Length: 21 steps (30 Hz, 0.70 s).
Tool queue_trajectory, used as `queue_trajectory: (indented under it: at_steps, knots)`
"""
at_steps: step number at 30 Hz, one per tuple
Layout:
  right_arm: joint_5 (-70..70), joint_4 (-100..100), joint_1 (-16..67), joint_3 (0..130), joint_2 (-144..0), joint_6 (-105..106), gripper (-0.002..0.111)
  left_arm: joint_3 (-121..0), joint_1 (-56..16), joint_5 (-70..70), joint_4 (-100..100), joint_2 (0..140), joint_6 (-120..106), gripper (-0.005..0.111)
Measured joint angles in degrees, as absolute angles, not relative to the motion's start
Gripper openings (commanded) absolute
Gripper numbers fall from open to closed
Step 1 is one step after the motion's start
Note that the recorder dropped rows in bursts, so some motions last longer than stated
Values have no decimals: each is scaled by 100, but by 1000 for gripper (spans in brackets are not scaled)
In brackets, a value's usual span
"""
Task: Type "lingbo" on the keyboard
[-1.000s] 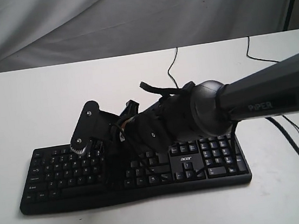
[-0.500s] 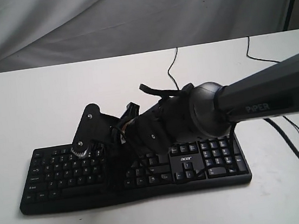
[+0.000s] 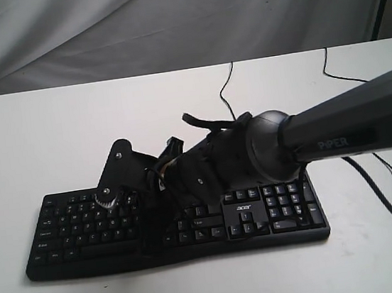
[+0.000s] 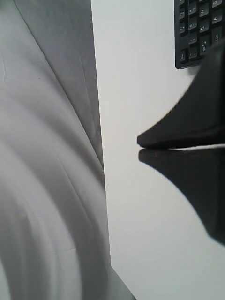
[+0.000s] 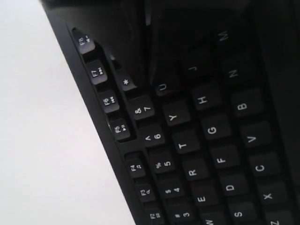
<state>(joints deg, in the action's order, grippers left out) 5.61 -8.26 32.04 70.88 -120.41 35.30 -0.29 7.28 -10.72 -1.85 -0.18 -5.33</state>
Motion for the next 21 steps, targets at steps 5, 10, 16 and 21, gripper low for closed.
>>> queue_trajectory:
  at_steps: [5,10,16,21]
  knots:
    - [546,-826,3204,7092,-12115,3530,0,-29,728,-1072,-185,-18,-533,1]
    - [546,-826,3204,7092,-12115,3530,0,-29,728,-1072,-185,-18,-533,1]
    - [562,-826,3204,7092,-12062,3530,0,-29,728,-1072,-185,-18,-533,1]
    - [619,-826,3204,7092,-11847,3530,0,-29,728,-1072,-185,-18,-533,1]
